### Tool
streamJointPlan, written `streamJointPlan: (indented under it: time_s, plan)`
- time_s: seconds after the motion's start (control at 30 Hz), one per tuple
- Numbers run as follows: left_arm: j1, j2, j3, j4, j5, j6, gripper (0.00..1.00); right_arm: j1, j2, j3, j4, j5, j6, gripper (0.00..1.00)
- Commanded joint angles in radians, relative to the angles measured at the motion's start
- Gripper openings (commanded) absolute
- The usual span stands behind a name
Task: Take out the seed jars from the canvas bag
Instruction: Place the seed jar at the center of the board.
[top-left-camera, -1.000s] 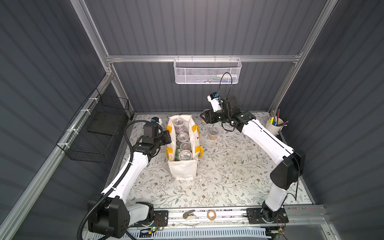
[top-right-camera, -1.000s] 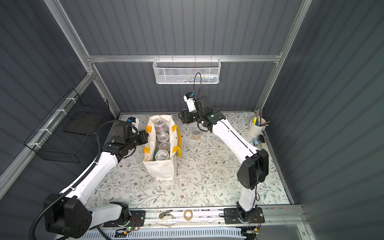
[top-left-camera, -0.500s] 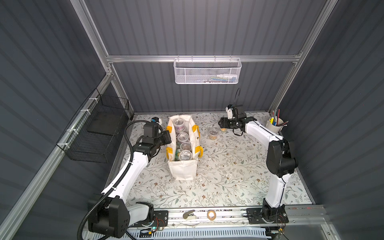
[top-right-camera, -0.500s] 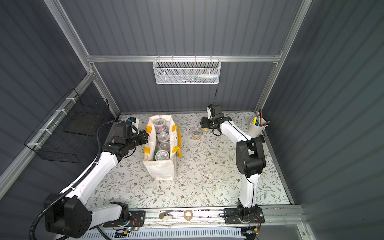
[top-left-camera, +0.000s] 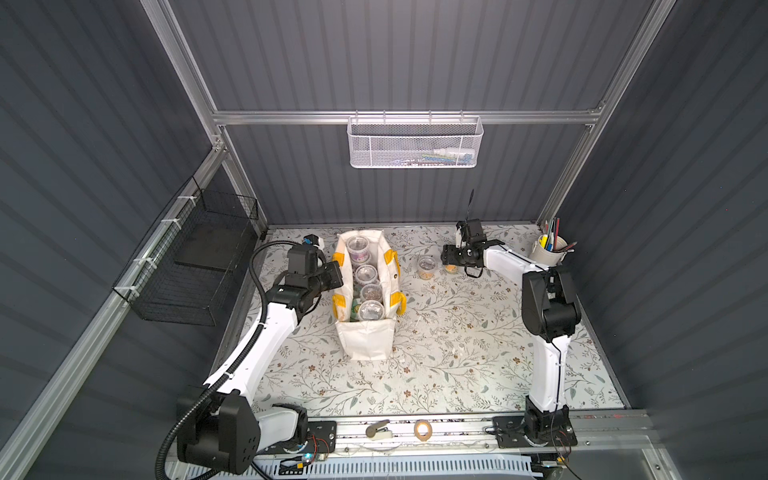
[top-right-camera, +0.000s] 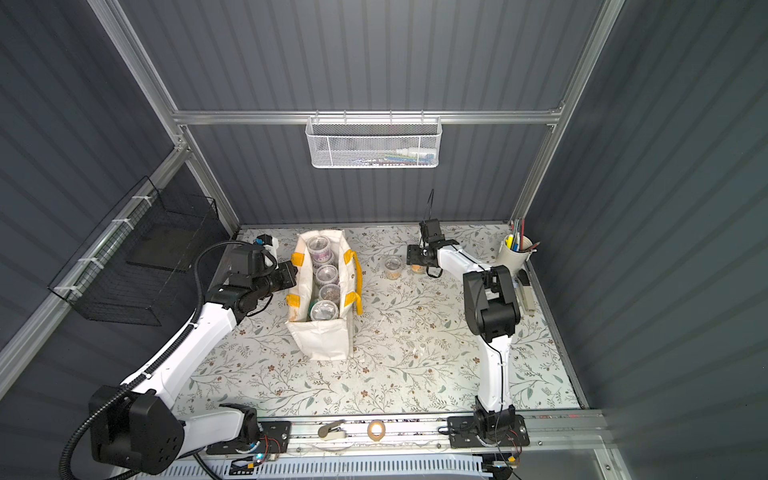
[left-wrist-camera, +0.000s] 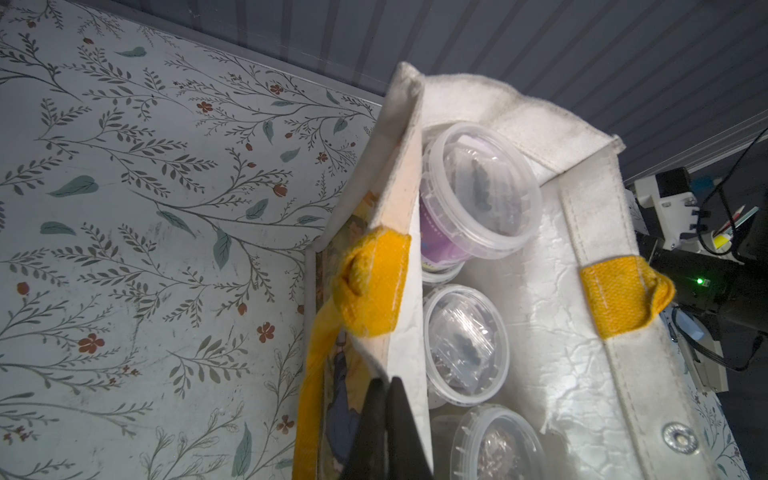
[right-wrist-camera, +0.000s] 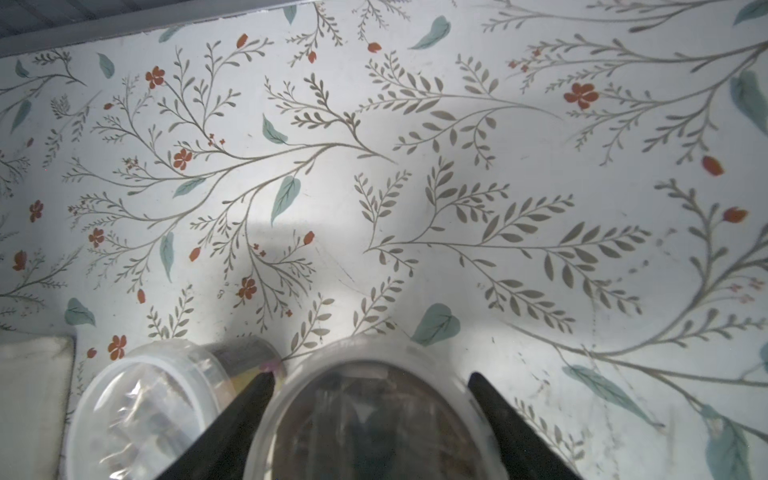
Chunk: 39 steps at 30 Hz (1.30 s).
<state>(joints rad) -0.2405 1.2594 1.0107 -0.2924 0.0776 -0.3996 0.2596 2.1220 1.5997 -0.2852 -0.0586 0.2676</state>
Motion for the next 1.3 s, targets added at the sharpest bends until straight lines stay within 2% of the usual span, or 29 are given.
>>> streamJointPlan:
  time_s: [0.0,0.07,0.23,0.4,0.63,0.8,0.97,1.13,1.27]
  plan:
    - [0.001,0.016,0.016,-0.055,0.005,0.021,0.0,-0.005,0.002,0.019,0.008,0.002,0.019,0.72]
    - [0.001,0.017,0.016,-0.055,0.005,0.021,0.0,-0.005,0.005,0.016,0.007,-0.001,0.021,0.74]
    - [0.001,0.015,0.017,-0.058,0.004,0.018,0.0,-0.006,-0.012,-0.007,0.023,-0.009,0.019,0.87]
    - [0.001,0.012,0.02,-0.065,0.004,0.019,0.0,-0.005,-0.063,-0.006,0.033,-0.04,0.002,0.89]
    - [0.001,0.014,0.037,-0.078,0.004,0.031,0.0,0.034,-0.24,-0.051,0.191,-0.198,-0.047,0.88]
    - [0.001,0.016,0.039,-0.077,0.011,0.03,0.0,0.151,-0.309,0.035,0.157,-0.259,-0.172,0.87]
    - [0.001,0.004,0.039,-0.075,0.013,0.03,0.0,0.282,-0.3,0.142,0.108,-0.368,-0.288,0.87]
    - [0.001,-0.004,0.042,-0.086,0.013,0.034,0.0,0.367,-0.224,0.244,0.084,-0.41,-0.294,0.87]
    - [0.001,-0.017,0.039,-0.083,0.011,0.031,0.0,0.388,-0.156,0.314,0.067,-0.35,-0.245,0.88]
